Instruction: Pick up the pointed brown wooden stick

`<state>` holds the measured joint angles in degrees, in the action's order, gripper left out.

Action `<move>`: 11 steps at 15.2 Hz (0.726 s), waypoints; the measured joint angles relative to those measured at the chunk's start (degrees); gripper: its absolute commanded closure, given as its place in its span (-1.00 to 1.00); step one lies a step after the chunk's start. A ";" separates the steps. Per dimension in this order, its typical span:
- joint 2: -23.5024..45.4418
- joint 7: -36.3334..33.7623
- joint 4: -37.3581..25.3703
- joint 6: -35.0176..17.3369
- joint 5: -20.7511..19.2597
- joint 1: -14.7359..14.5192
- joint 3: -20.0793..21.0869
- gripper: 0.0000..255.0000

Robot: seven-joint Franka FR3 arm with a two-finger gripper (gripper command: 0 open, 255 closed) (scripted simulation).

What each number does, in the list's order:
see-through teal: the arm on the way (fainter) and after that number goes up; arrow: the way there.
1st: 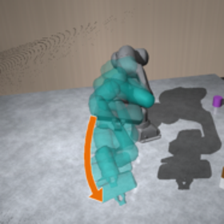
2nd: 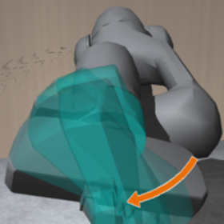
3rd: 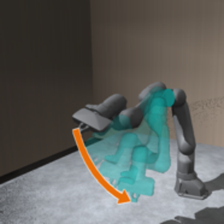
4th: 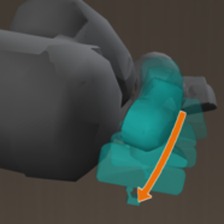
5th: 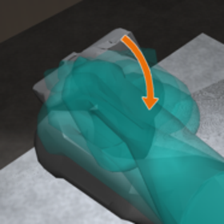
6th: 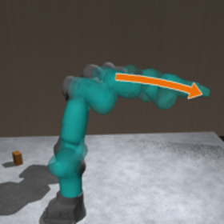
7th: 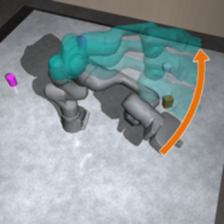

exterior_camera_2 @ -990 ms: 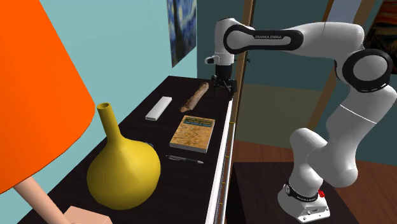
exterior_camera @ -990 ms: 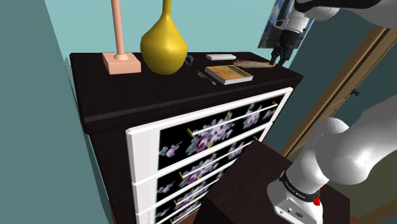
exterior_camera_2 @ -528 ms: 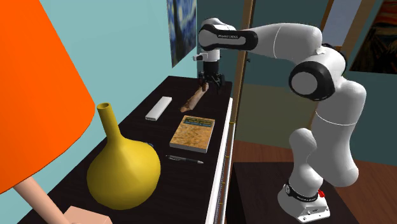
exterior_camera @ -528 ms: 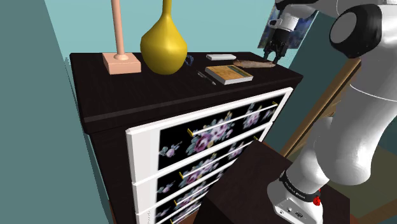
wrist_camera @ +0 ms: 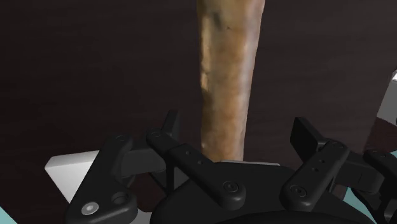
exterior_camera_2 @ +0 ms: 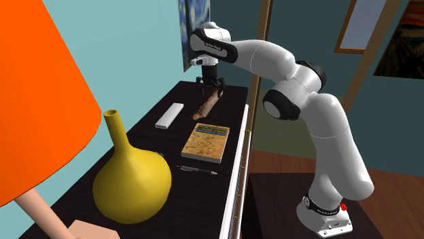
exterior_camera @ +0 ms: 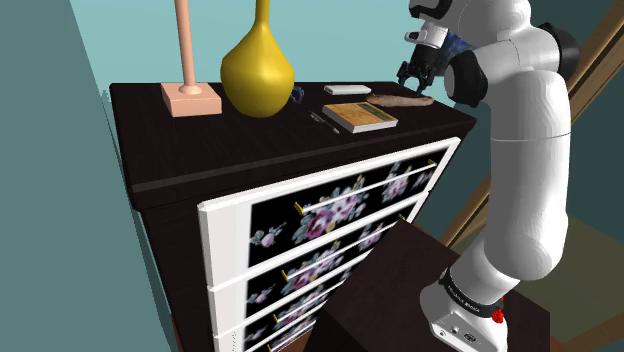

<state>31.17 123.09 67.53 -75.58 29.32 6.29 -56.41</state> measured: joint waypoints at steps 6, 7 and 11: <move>-0.40 1.23 5.81 -4.79 -0.38 -2.29 -0.19 -1.00; -0.29 1.30 5.93 -4.98 -0.32 -2.26 -0.15 1.00; -0.25 1.38 6.02 -5.17 -0.27 -2.25 -0.14 1.00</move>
<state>30.91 124.47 73.56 -80.75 29.06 4.04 -56.55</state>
